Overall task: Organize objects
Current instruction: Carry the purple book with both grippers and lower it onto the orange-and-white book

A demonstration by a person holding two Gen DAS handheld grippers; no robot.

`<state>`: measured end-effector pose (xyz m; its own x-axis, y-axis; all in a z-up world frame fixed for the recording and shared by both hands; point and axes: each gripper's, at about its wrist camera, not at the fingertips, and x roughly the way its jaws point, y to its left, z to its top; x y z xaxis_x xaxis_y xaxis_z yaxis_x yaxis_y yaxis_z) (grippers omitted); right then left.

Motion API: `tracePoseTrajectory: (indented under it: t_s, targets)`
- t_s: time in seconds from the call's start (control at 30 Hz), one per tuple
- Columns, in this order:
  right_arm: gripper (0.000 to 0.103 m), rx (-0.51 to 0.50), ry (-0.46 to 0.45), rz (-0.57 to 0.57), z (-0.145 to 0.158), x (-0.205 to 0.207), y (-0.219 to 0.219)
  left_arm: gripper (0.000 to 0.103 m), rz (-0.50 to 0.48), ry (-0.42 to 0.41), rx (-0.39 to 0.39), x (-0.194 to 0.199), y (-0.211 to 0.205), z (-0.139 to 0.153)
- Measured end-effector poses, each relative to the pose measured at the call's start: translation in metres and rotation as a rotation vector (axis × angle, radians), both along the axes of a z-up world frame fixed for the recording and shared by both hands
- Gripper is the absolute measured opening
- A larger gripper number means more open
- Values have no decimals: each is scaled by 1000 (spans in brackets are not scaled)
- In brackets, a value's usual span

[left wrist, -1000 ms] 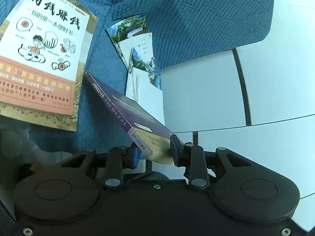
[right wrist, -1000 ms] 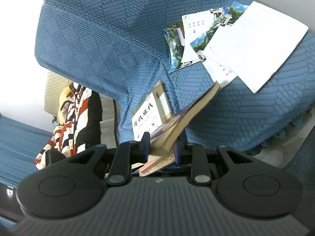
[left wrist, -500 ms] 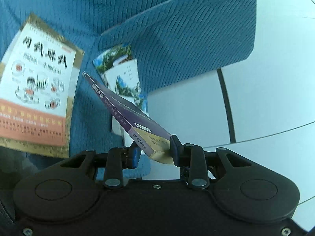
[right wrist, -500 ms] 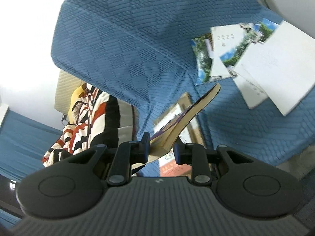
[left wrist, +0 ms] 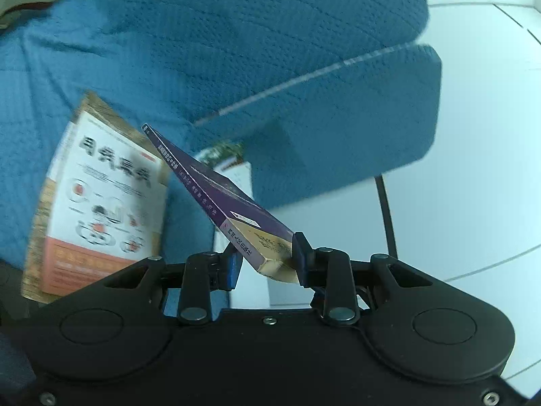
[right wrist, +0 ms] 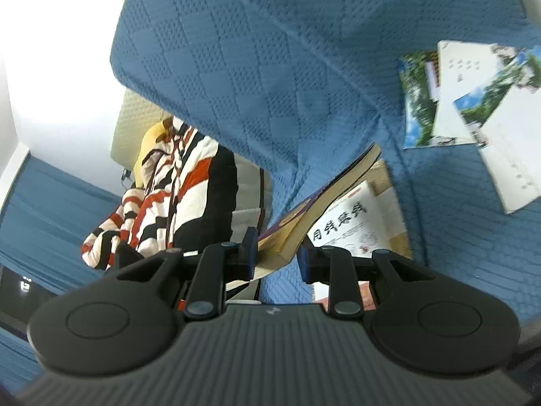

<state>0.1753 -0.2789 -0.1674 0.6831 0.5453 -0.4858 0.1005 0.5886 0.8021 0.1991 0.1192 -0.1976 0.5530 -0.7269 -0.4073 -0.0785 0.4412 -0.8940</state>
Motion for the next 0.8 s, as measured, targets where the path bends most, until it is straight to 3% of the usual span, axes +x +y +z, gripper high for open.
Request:
tracePoseTrajectory:
  t_s: [0.33, 0.53, 0.8]
  targets:
    - [28, 46, 87, 58, -56, 37, 38, 30, 59, 67, 37, 2, 48, -49]
    - [28, 43, 122, 49, -83, 30, 40, 30, 15, 59, 108, -5, 42, -70]
    - [28, 11, 191, 37, -122, 7, 39, 31, -36, 163, 162, -16, 31, -109]
